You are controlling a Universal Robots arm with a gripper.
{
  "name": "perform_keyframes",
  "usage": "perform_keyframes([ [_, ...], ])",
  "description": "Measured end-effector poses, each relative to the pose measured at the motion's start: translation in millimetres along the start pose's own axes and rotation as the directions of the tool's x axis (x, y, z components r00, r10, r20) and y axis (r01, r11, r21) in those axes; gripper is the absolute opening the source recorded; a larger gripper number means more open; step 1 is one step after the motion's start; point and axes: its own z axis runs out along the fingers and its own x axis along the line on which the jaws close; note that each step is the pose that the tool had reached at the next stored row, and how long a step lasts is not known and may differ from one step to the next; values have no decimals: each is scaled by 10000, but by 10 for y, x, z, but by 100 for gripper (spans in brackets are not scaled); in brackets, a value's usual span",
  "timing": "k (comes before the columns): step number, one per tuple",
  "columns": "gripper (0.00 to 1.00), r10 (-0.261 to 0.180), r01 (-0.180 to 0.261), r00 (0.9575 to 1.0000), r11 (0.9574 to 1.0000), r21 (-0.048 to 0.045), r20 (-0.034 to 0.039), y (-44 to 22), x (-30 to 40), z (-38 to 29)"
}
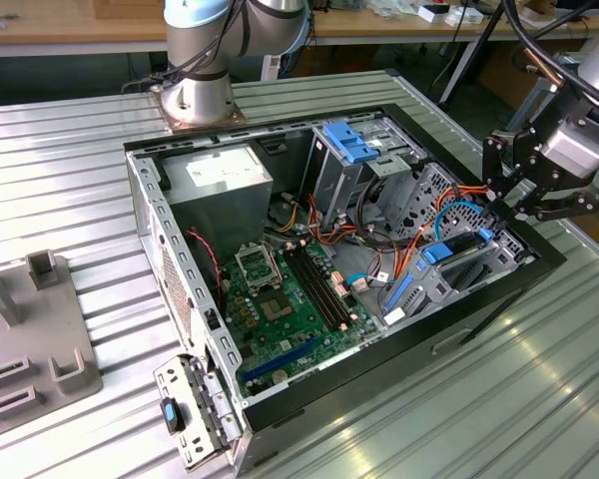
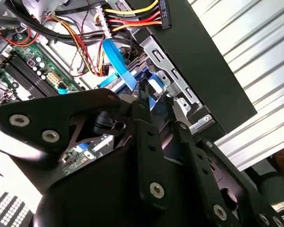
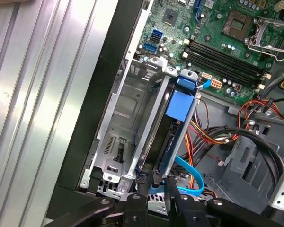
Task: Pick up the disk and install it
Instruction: 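Insert the first disk wire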
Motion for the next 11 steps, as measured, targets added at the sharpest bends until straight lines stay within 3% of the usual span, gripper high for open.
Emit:
perform_keyframes([
  [3, 28, 501, -501, 9987, 9987, 16, -46, 1, 0, 3],
  [6, 28, 1144, -1144, 9934, 9934, 43, -105, 1, 0, 9],
  [7, 28, 1426, -1425, 9897, 9898, 56, -129, 1, 0, 12],
  [8, 28, 1569, -1568, 9875, 9876, 62, -143, 1, 1, 12],
  [11, 28, 1571, -1570, 9875, 9876, 53, -142, -3, 2, 12],
])
